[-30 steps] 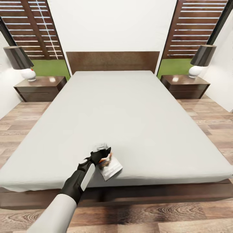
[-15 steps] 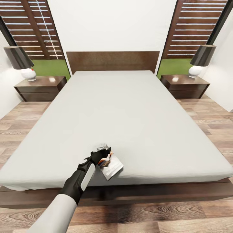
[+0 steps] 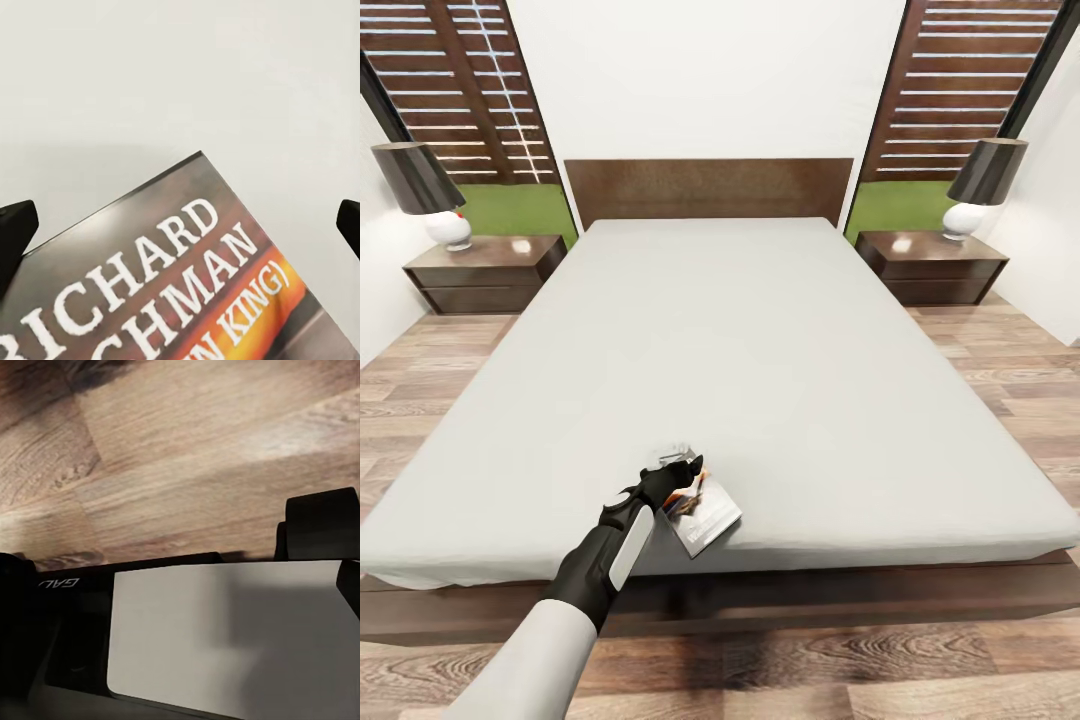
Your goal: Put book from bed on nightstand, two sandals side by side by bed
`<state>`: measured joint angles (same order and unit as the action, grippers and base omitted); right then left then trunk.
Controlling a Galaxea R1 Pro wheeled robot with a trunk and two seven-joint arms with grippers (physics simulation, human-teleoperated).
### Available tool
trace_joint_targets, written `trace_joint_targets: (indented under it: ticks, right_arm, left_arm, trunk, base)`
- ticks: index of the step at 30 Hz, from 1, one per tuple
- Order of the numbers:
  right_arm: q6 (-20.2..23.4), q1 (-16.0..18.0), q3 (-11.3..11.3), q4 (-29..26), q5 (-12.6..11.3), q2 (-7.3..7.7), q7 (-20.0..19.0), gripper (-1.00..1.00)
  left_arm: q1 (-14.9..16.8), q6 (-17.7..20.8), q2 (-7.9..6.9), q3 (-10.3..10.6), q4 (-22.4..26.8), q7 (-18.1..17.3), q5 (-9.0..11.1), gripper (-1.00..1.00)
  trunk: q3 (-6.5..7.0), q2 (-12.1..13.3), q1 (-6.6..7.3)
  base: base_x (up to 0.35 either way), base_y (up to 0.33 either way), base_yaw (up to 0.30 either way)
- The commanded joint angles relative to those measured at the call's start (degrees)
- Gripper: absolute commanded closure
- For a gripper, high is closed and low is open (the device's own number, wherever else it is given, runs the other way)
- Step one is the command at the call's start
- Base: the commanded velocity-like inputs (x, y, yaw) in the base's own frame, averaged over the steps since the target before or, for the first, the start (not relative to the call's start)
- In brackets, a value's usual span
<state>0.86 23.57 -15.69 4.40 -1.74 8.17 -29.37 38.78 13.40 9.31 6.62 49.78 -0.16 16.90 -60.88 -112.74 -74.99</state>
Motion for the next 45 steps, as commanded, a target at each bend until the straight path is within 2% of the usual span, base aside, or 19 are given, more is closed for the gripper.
trace_joint_targets:
  ticks: [1,18,45]
  right_arm:
    - [0.08,0.07,-0.3,0.17,-0.19,0.04,-0.21,-1.0]
    - [0.08,0.07,-0.3,0.17,-0.19,0.0,-0.19,-1.0]
    - [0.08,0.07,-0.3,0.17,-0.19,0.0,-0.18,-1.0]
  left_arm:
    - [0.0,0.3,0.0,-0.01,0.05,-0.01,0.46,-1.0]
    - [0.0,0.32,0.0,-0.03,0.06,-0.01,0.41,-1.0]
    - [-0.02,0.21,0.09,0.15,0.06,-0.07,0.41,-1.0]
  trunk:
    - [-0.04,-0.02,0.01]
    - [-0.04,-0.02,0.01]
    - [-0.04,-0.02,0.01]
  base:
    - [0.083,0.0,0.0]
    - [0.283,0.0,0.0]
    - [0.01,-0.038,0.0]
